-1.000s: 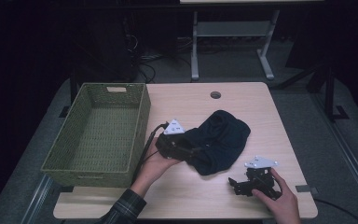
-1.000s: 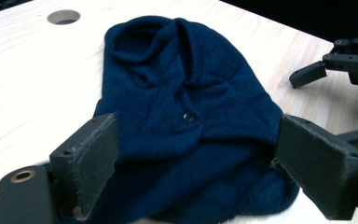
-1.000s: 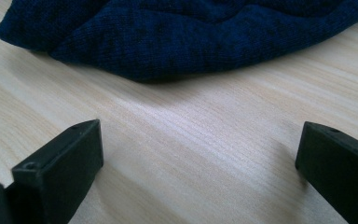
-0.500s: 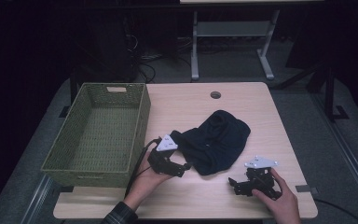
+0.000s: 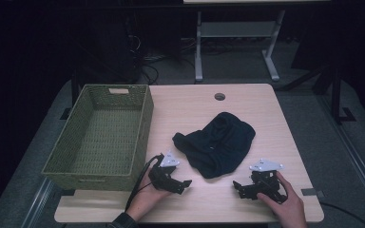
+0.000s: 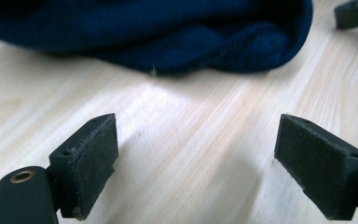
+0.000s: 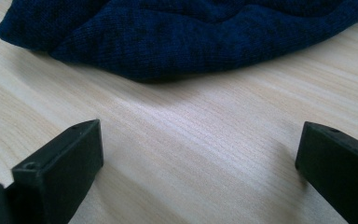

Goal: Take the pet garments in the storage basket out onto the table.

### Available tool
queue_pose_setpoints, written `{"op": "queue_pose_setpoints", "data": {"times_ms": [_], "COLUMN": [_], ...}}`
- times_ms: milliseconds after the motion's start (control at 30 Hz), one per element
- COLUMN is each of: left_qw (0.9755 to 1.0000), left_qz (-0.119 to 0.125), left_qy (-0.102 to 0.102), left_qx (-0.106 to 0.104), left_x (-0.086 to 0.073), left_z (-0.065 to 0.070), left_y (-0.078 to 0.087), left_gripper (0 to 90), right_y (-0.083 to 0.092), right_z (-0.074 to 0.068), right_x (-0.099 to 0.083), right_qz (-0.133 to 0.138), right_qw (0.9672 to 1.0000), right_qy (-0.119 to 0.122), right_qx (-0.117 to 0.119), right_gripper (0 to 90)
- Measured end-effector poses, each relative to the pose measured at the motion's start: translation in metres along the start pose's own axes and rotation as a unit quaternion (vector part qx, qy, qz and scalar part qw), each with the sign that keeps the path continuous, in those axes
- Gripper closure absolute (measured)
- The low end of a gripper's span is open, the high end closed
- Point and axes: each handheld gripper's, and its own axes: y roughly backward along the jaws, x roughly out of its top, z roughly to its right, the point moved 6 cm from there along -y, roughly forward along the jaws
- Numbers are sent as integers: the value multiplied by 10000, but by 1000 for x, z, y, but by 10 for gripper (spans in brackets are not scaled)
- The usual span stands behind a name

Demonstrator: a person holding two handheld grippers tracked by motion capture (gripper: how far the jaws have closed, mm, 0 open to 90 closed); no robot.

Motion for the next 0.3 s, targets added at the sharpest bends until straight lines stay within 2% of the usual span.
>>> {"op": "queue_pose_setpoints", "data": {"times_ms": [67, 200, 300], "left_qw": [9997, 9993, 9993], "left_qz": [34, -17, -17], "left_qy": [-207, -330, -328], "left_qx": [105, 200, 198], "left_x": [-2, -3, -3], "left_z": [0, 2, 2], "left_y": [-1, -2, -2], "left_gripper": [128, 127, 128], "right_y": [0, 0, 0], "right_z": [0, 0, 0], "right_x": [0, 0, 0], "right_qz": [0, 6, 9], "right_qw": [10000, 10000, 10000], "right_qy": [3, 22, 27], "right_qx": [0, -7, -3], "right_gripper": [5, 5, 5]}}
